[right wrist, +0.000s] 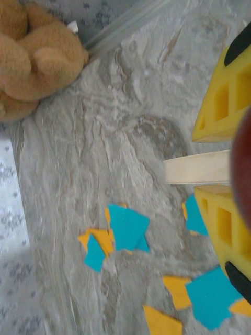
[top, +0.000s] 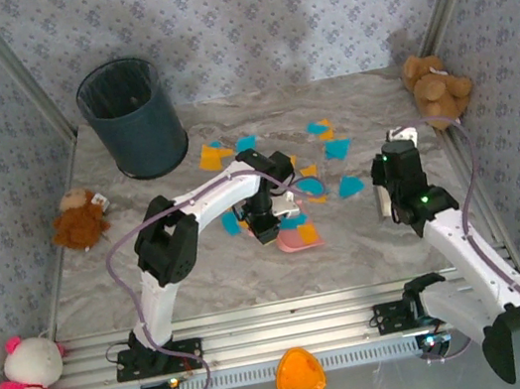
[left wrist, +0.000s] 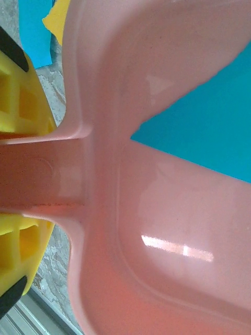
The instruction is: Sweep away the paper scraps from the table
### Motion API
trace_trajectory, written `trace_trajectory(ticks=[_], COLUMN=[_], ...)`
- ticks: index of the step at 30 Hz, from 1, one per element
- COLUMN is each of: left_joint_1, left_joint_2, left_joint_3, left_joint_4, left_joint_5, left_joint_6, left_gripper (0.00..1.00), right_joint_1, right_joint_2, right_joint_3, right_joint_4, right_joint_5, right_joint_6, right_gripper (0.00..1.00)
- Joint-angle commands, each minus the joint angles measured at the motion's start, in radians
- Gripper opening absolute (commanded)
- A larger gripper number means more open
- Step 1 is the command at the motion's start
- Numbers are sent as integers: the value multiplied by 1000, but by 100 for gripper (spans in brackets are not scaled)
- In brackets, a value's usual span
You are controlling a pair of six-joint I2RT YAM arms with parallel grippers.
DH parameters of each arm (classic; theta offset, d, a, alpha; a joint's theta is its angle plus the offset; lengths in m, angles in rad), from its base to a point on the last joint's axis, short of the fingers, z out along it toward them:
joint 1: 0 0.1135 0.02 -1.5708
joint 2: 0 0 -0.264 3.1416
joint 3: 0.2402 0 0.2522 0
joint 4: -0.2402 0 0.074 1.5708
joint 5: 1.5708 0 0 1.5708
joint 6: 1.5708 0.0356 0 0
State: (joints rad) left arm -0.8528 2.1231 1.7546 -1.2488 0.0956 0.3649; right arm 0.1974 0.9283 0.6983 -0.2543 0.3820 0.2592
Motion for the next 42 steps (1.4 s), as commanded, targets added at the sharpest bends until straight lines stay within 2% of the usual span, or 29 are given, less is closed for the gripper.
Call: trace_trajectory(ticks=[1, 11, 20, 29, 42], left_joint_1=[7, 8, 8, 14, 16], left_joint_2=[-51, -57, -52, -35, -23], left_joint_3=[-18, -24, -22, -19, -20], left_joint_4=[-11, -1, -11, -23, -14], left_joint_5=[-33, -37, -39, -32, -28], left_joint_6=[-24, -24, -30, -48, -62], left_gripper=[0, 0, 0, 0, 0], right_joint_1=[-36, -52, 0, 76, 196], right_joint_2=[32, 198, 286, 276, 196], right_joint_3=[25, 50, 62, 37, 17], right_joint_4=[83, 231, 265, 245, 113], right_joint_5=[41, -69, -176, -269, -292], right_joint_6=[-49, -149, -207, -259, -256], right_gripper=[0, 0, 0, 0, 0])
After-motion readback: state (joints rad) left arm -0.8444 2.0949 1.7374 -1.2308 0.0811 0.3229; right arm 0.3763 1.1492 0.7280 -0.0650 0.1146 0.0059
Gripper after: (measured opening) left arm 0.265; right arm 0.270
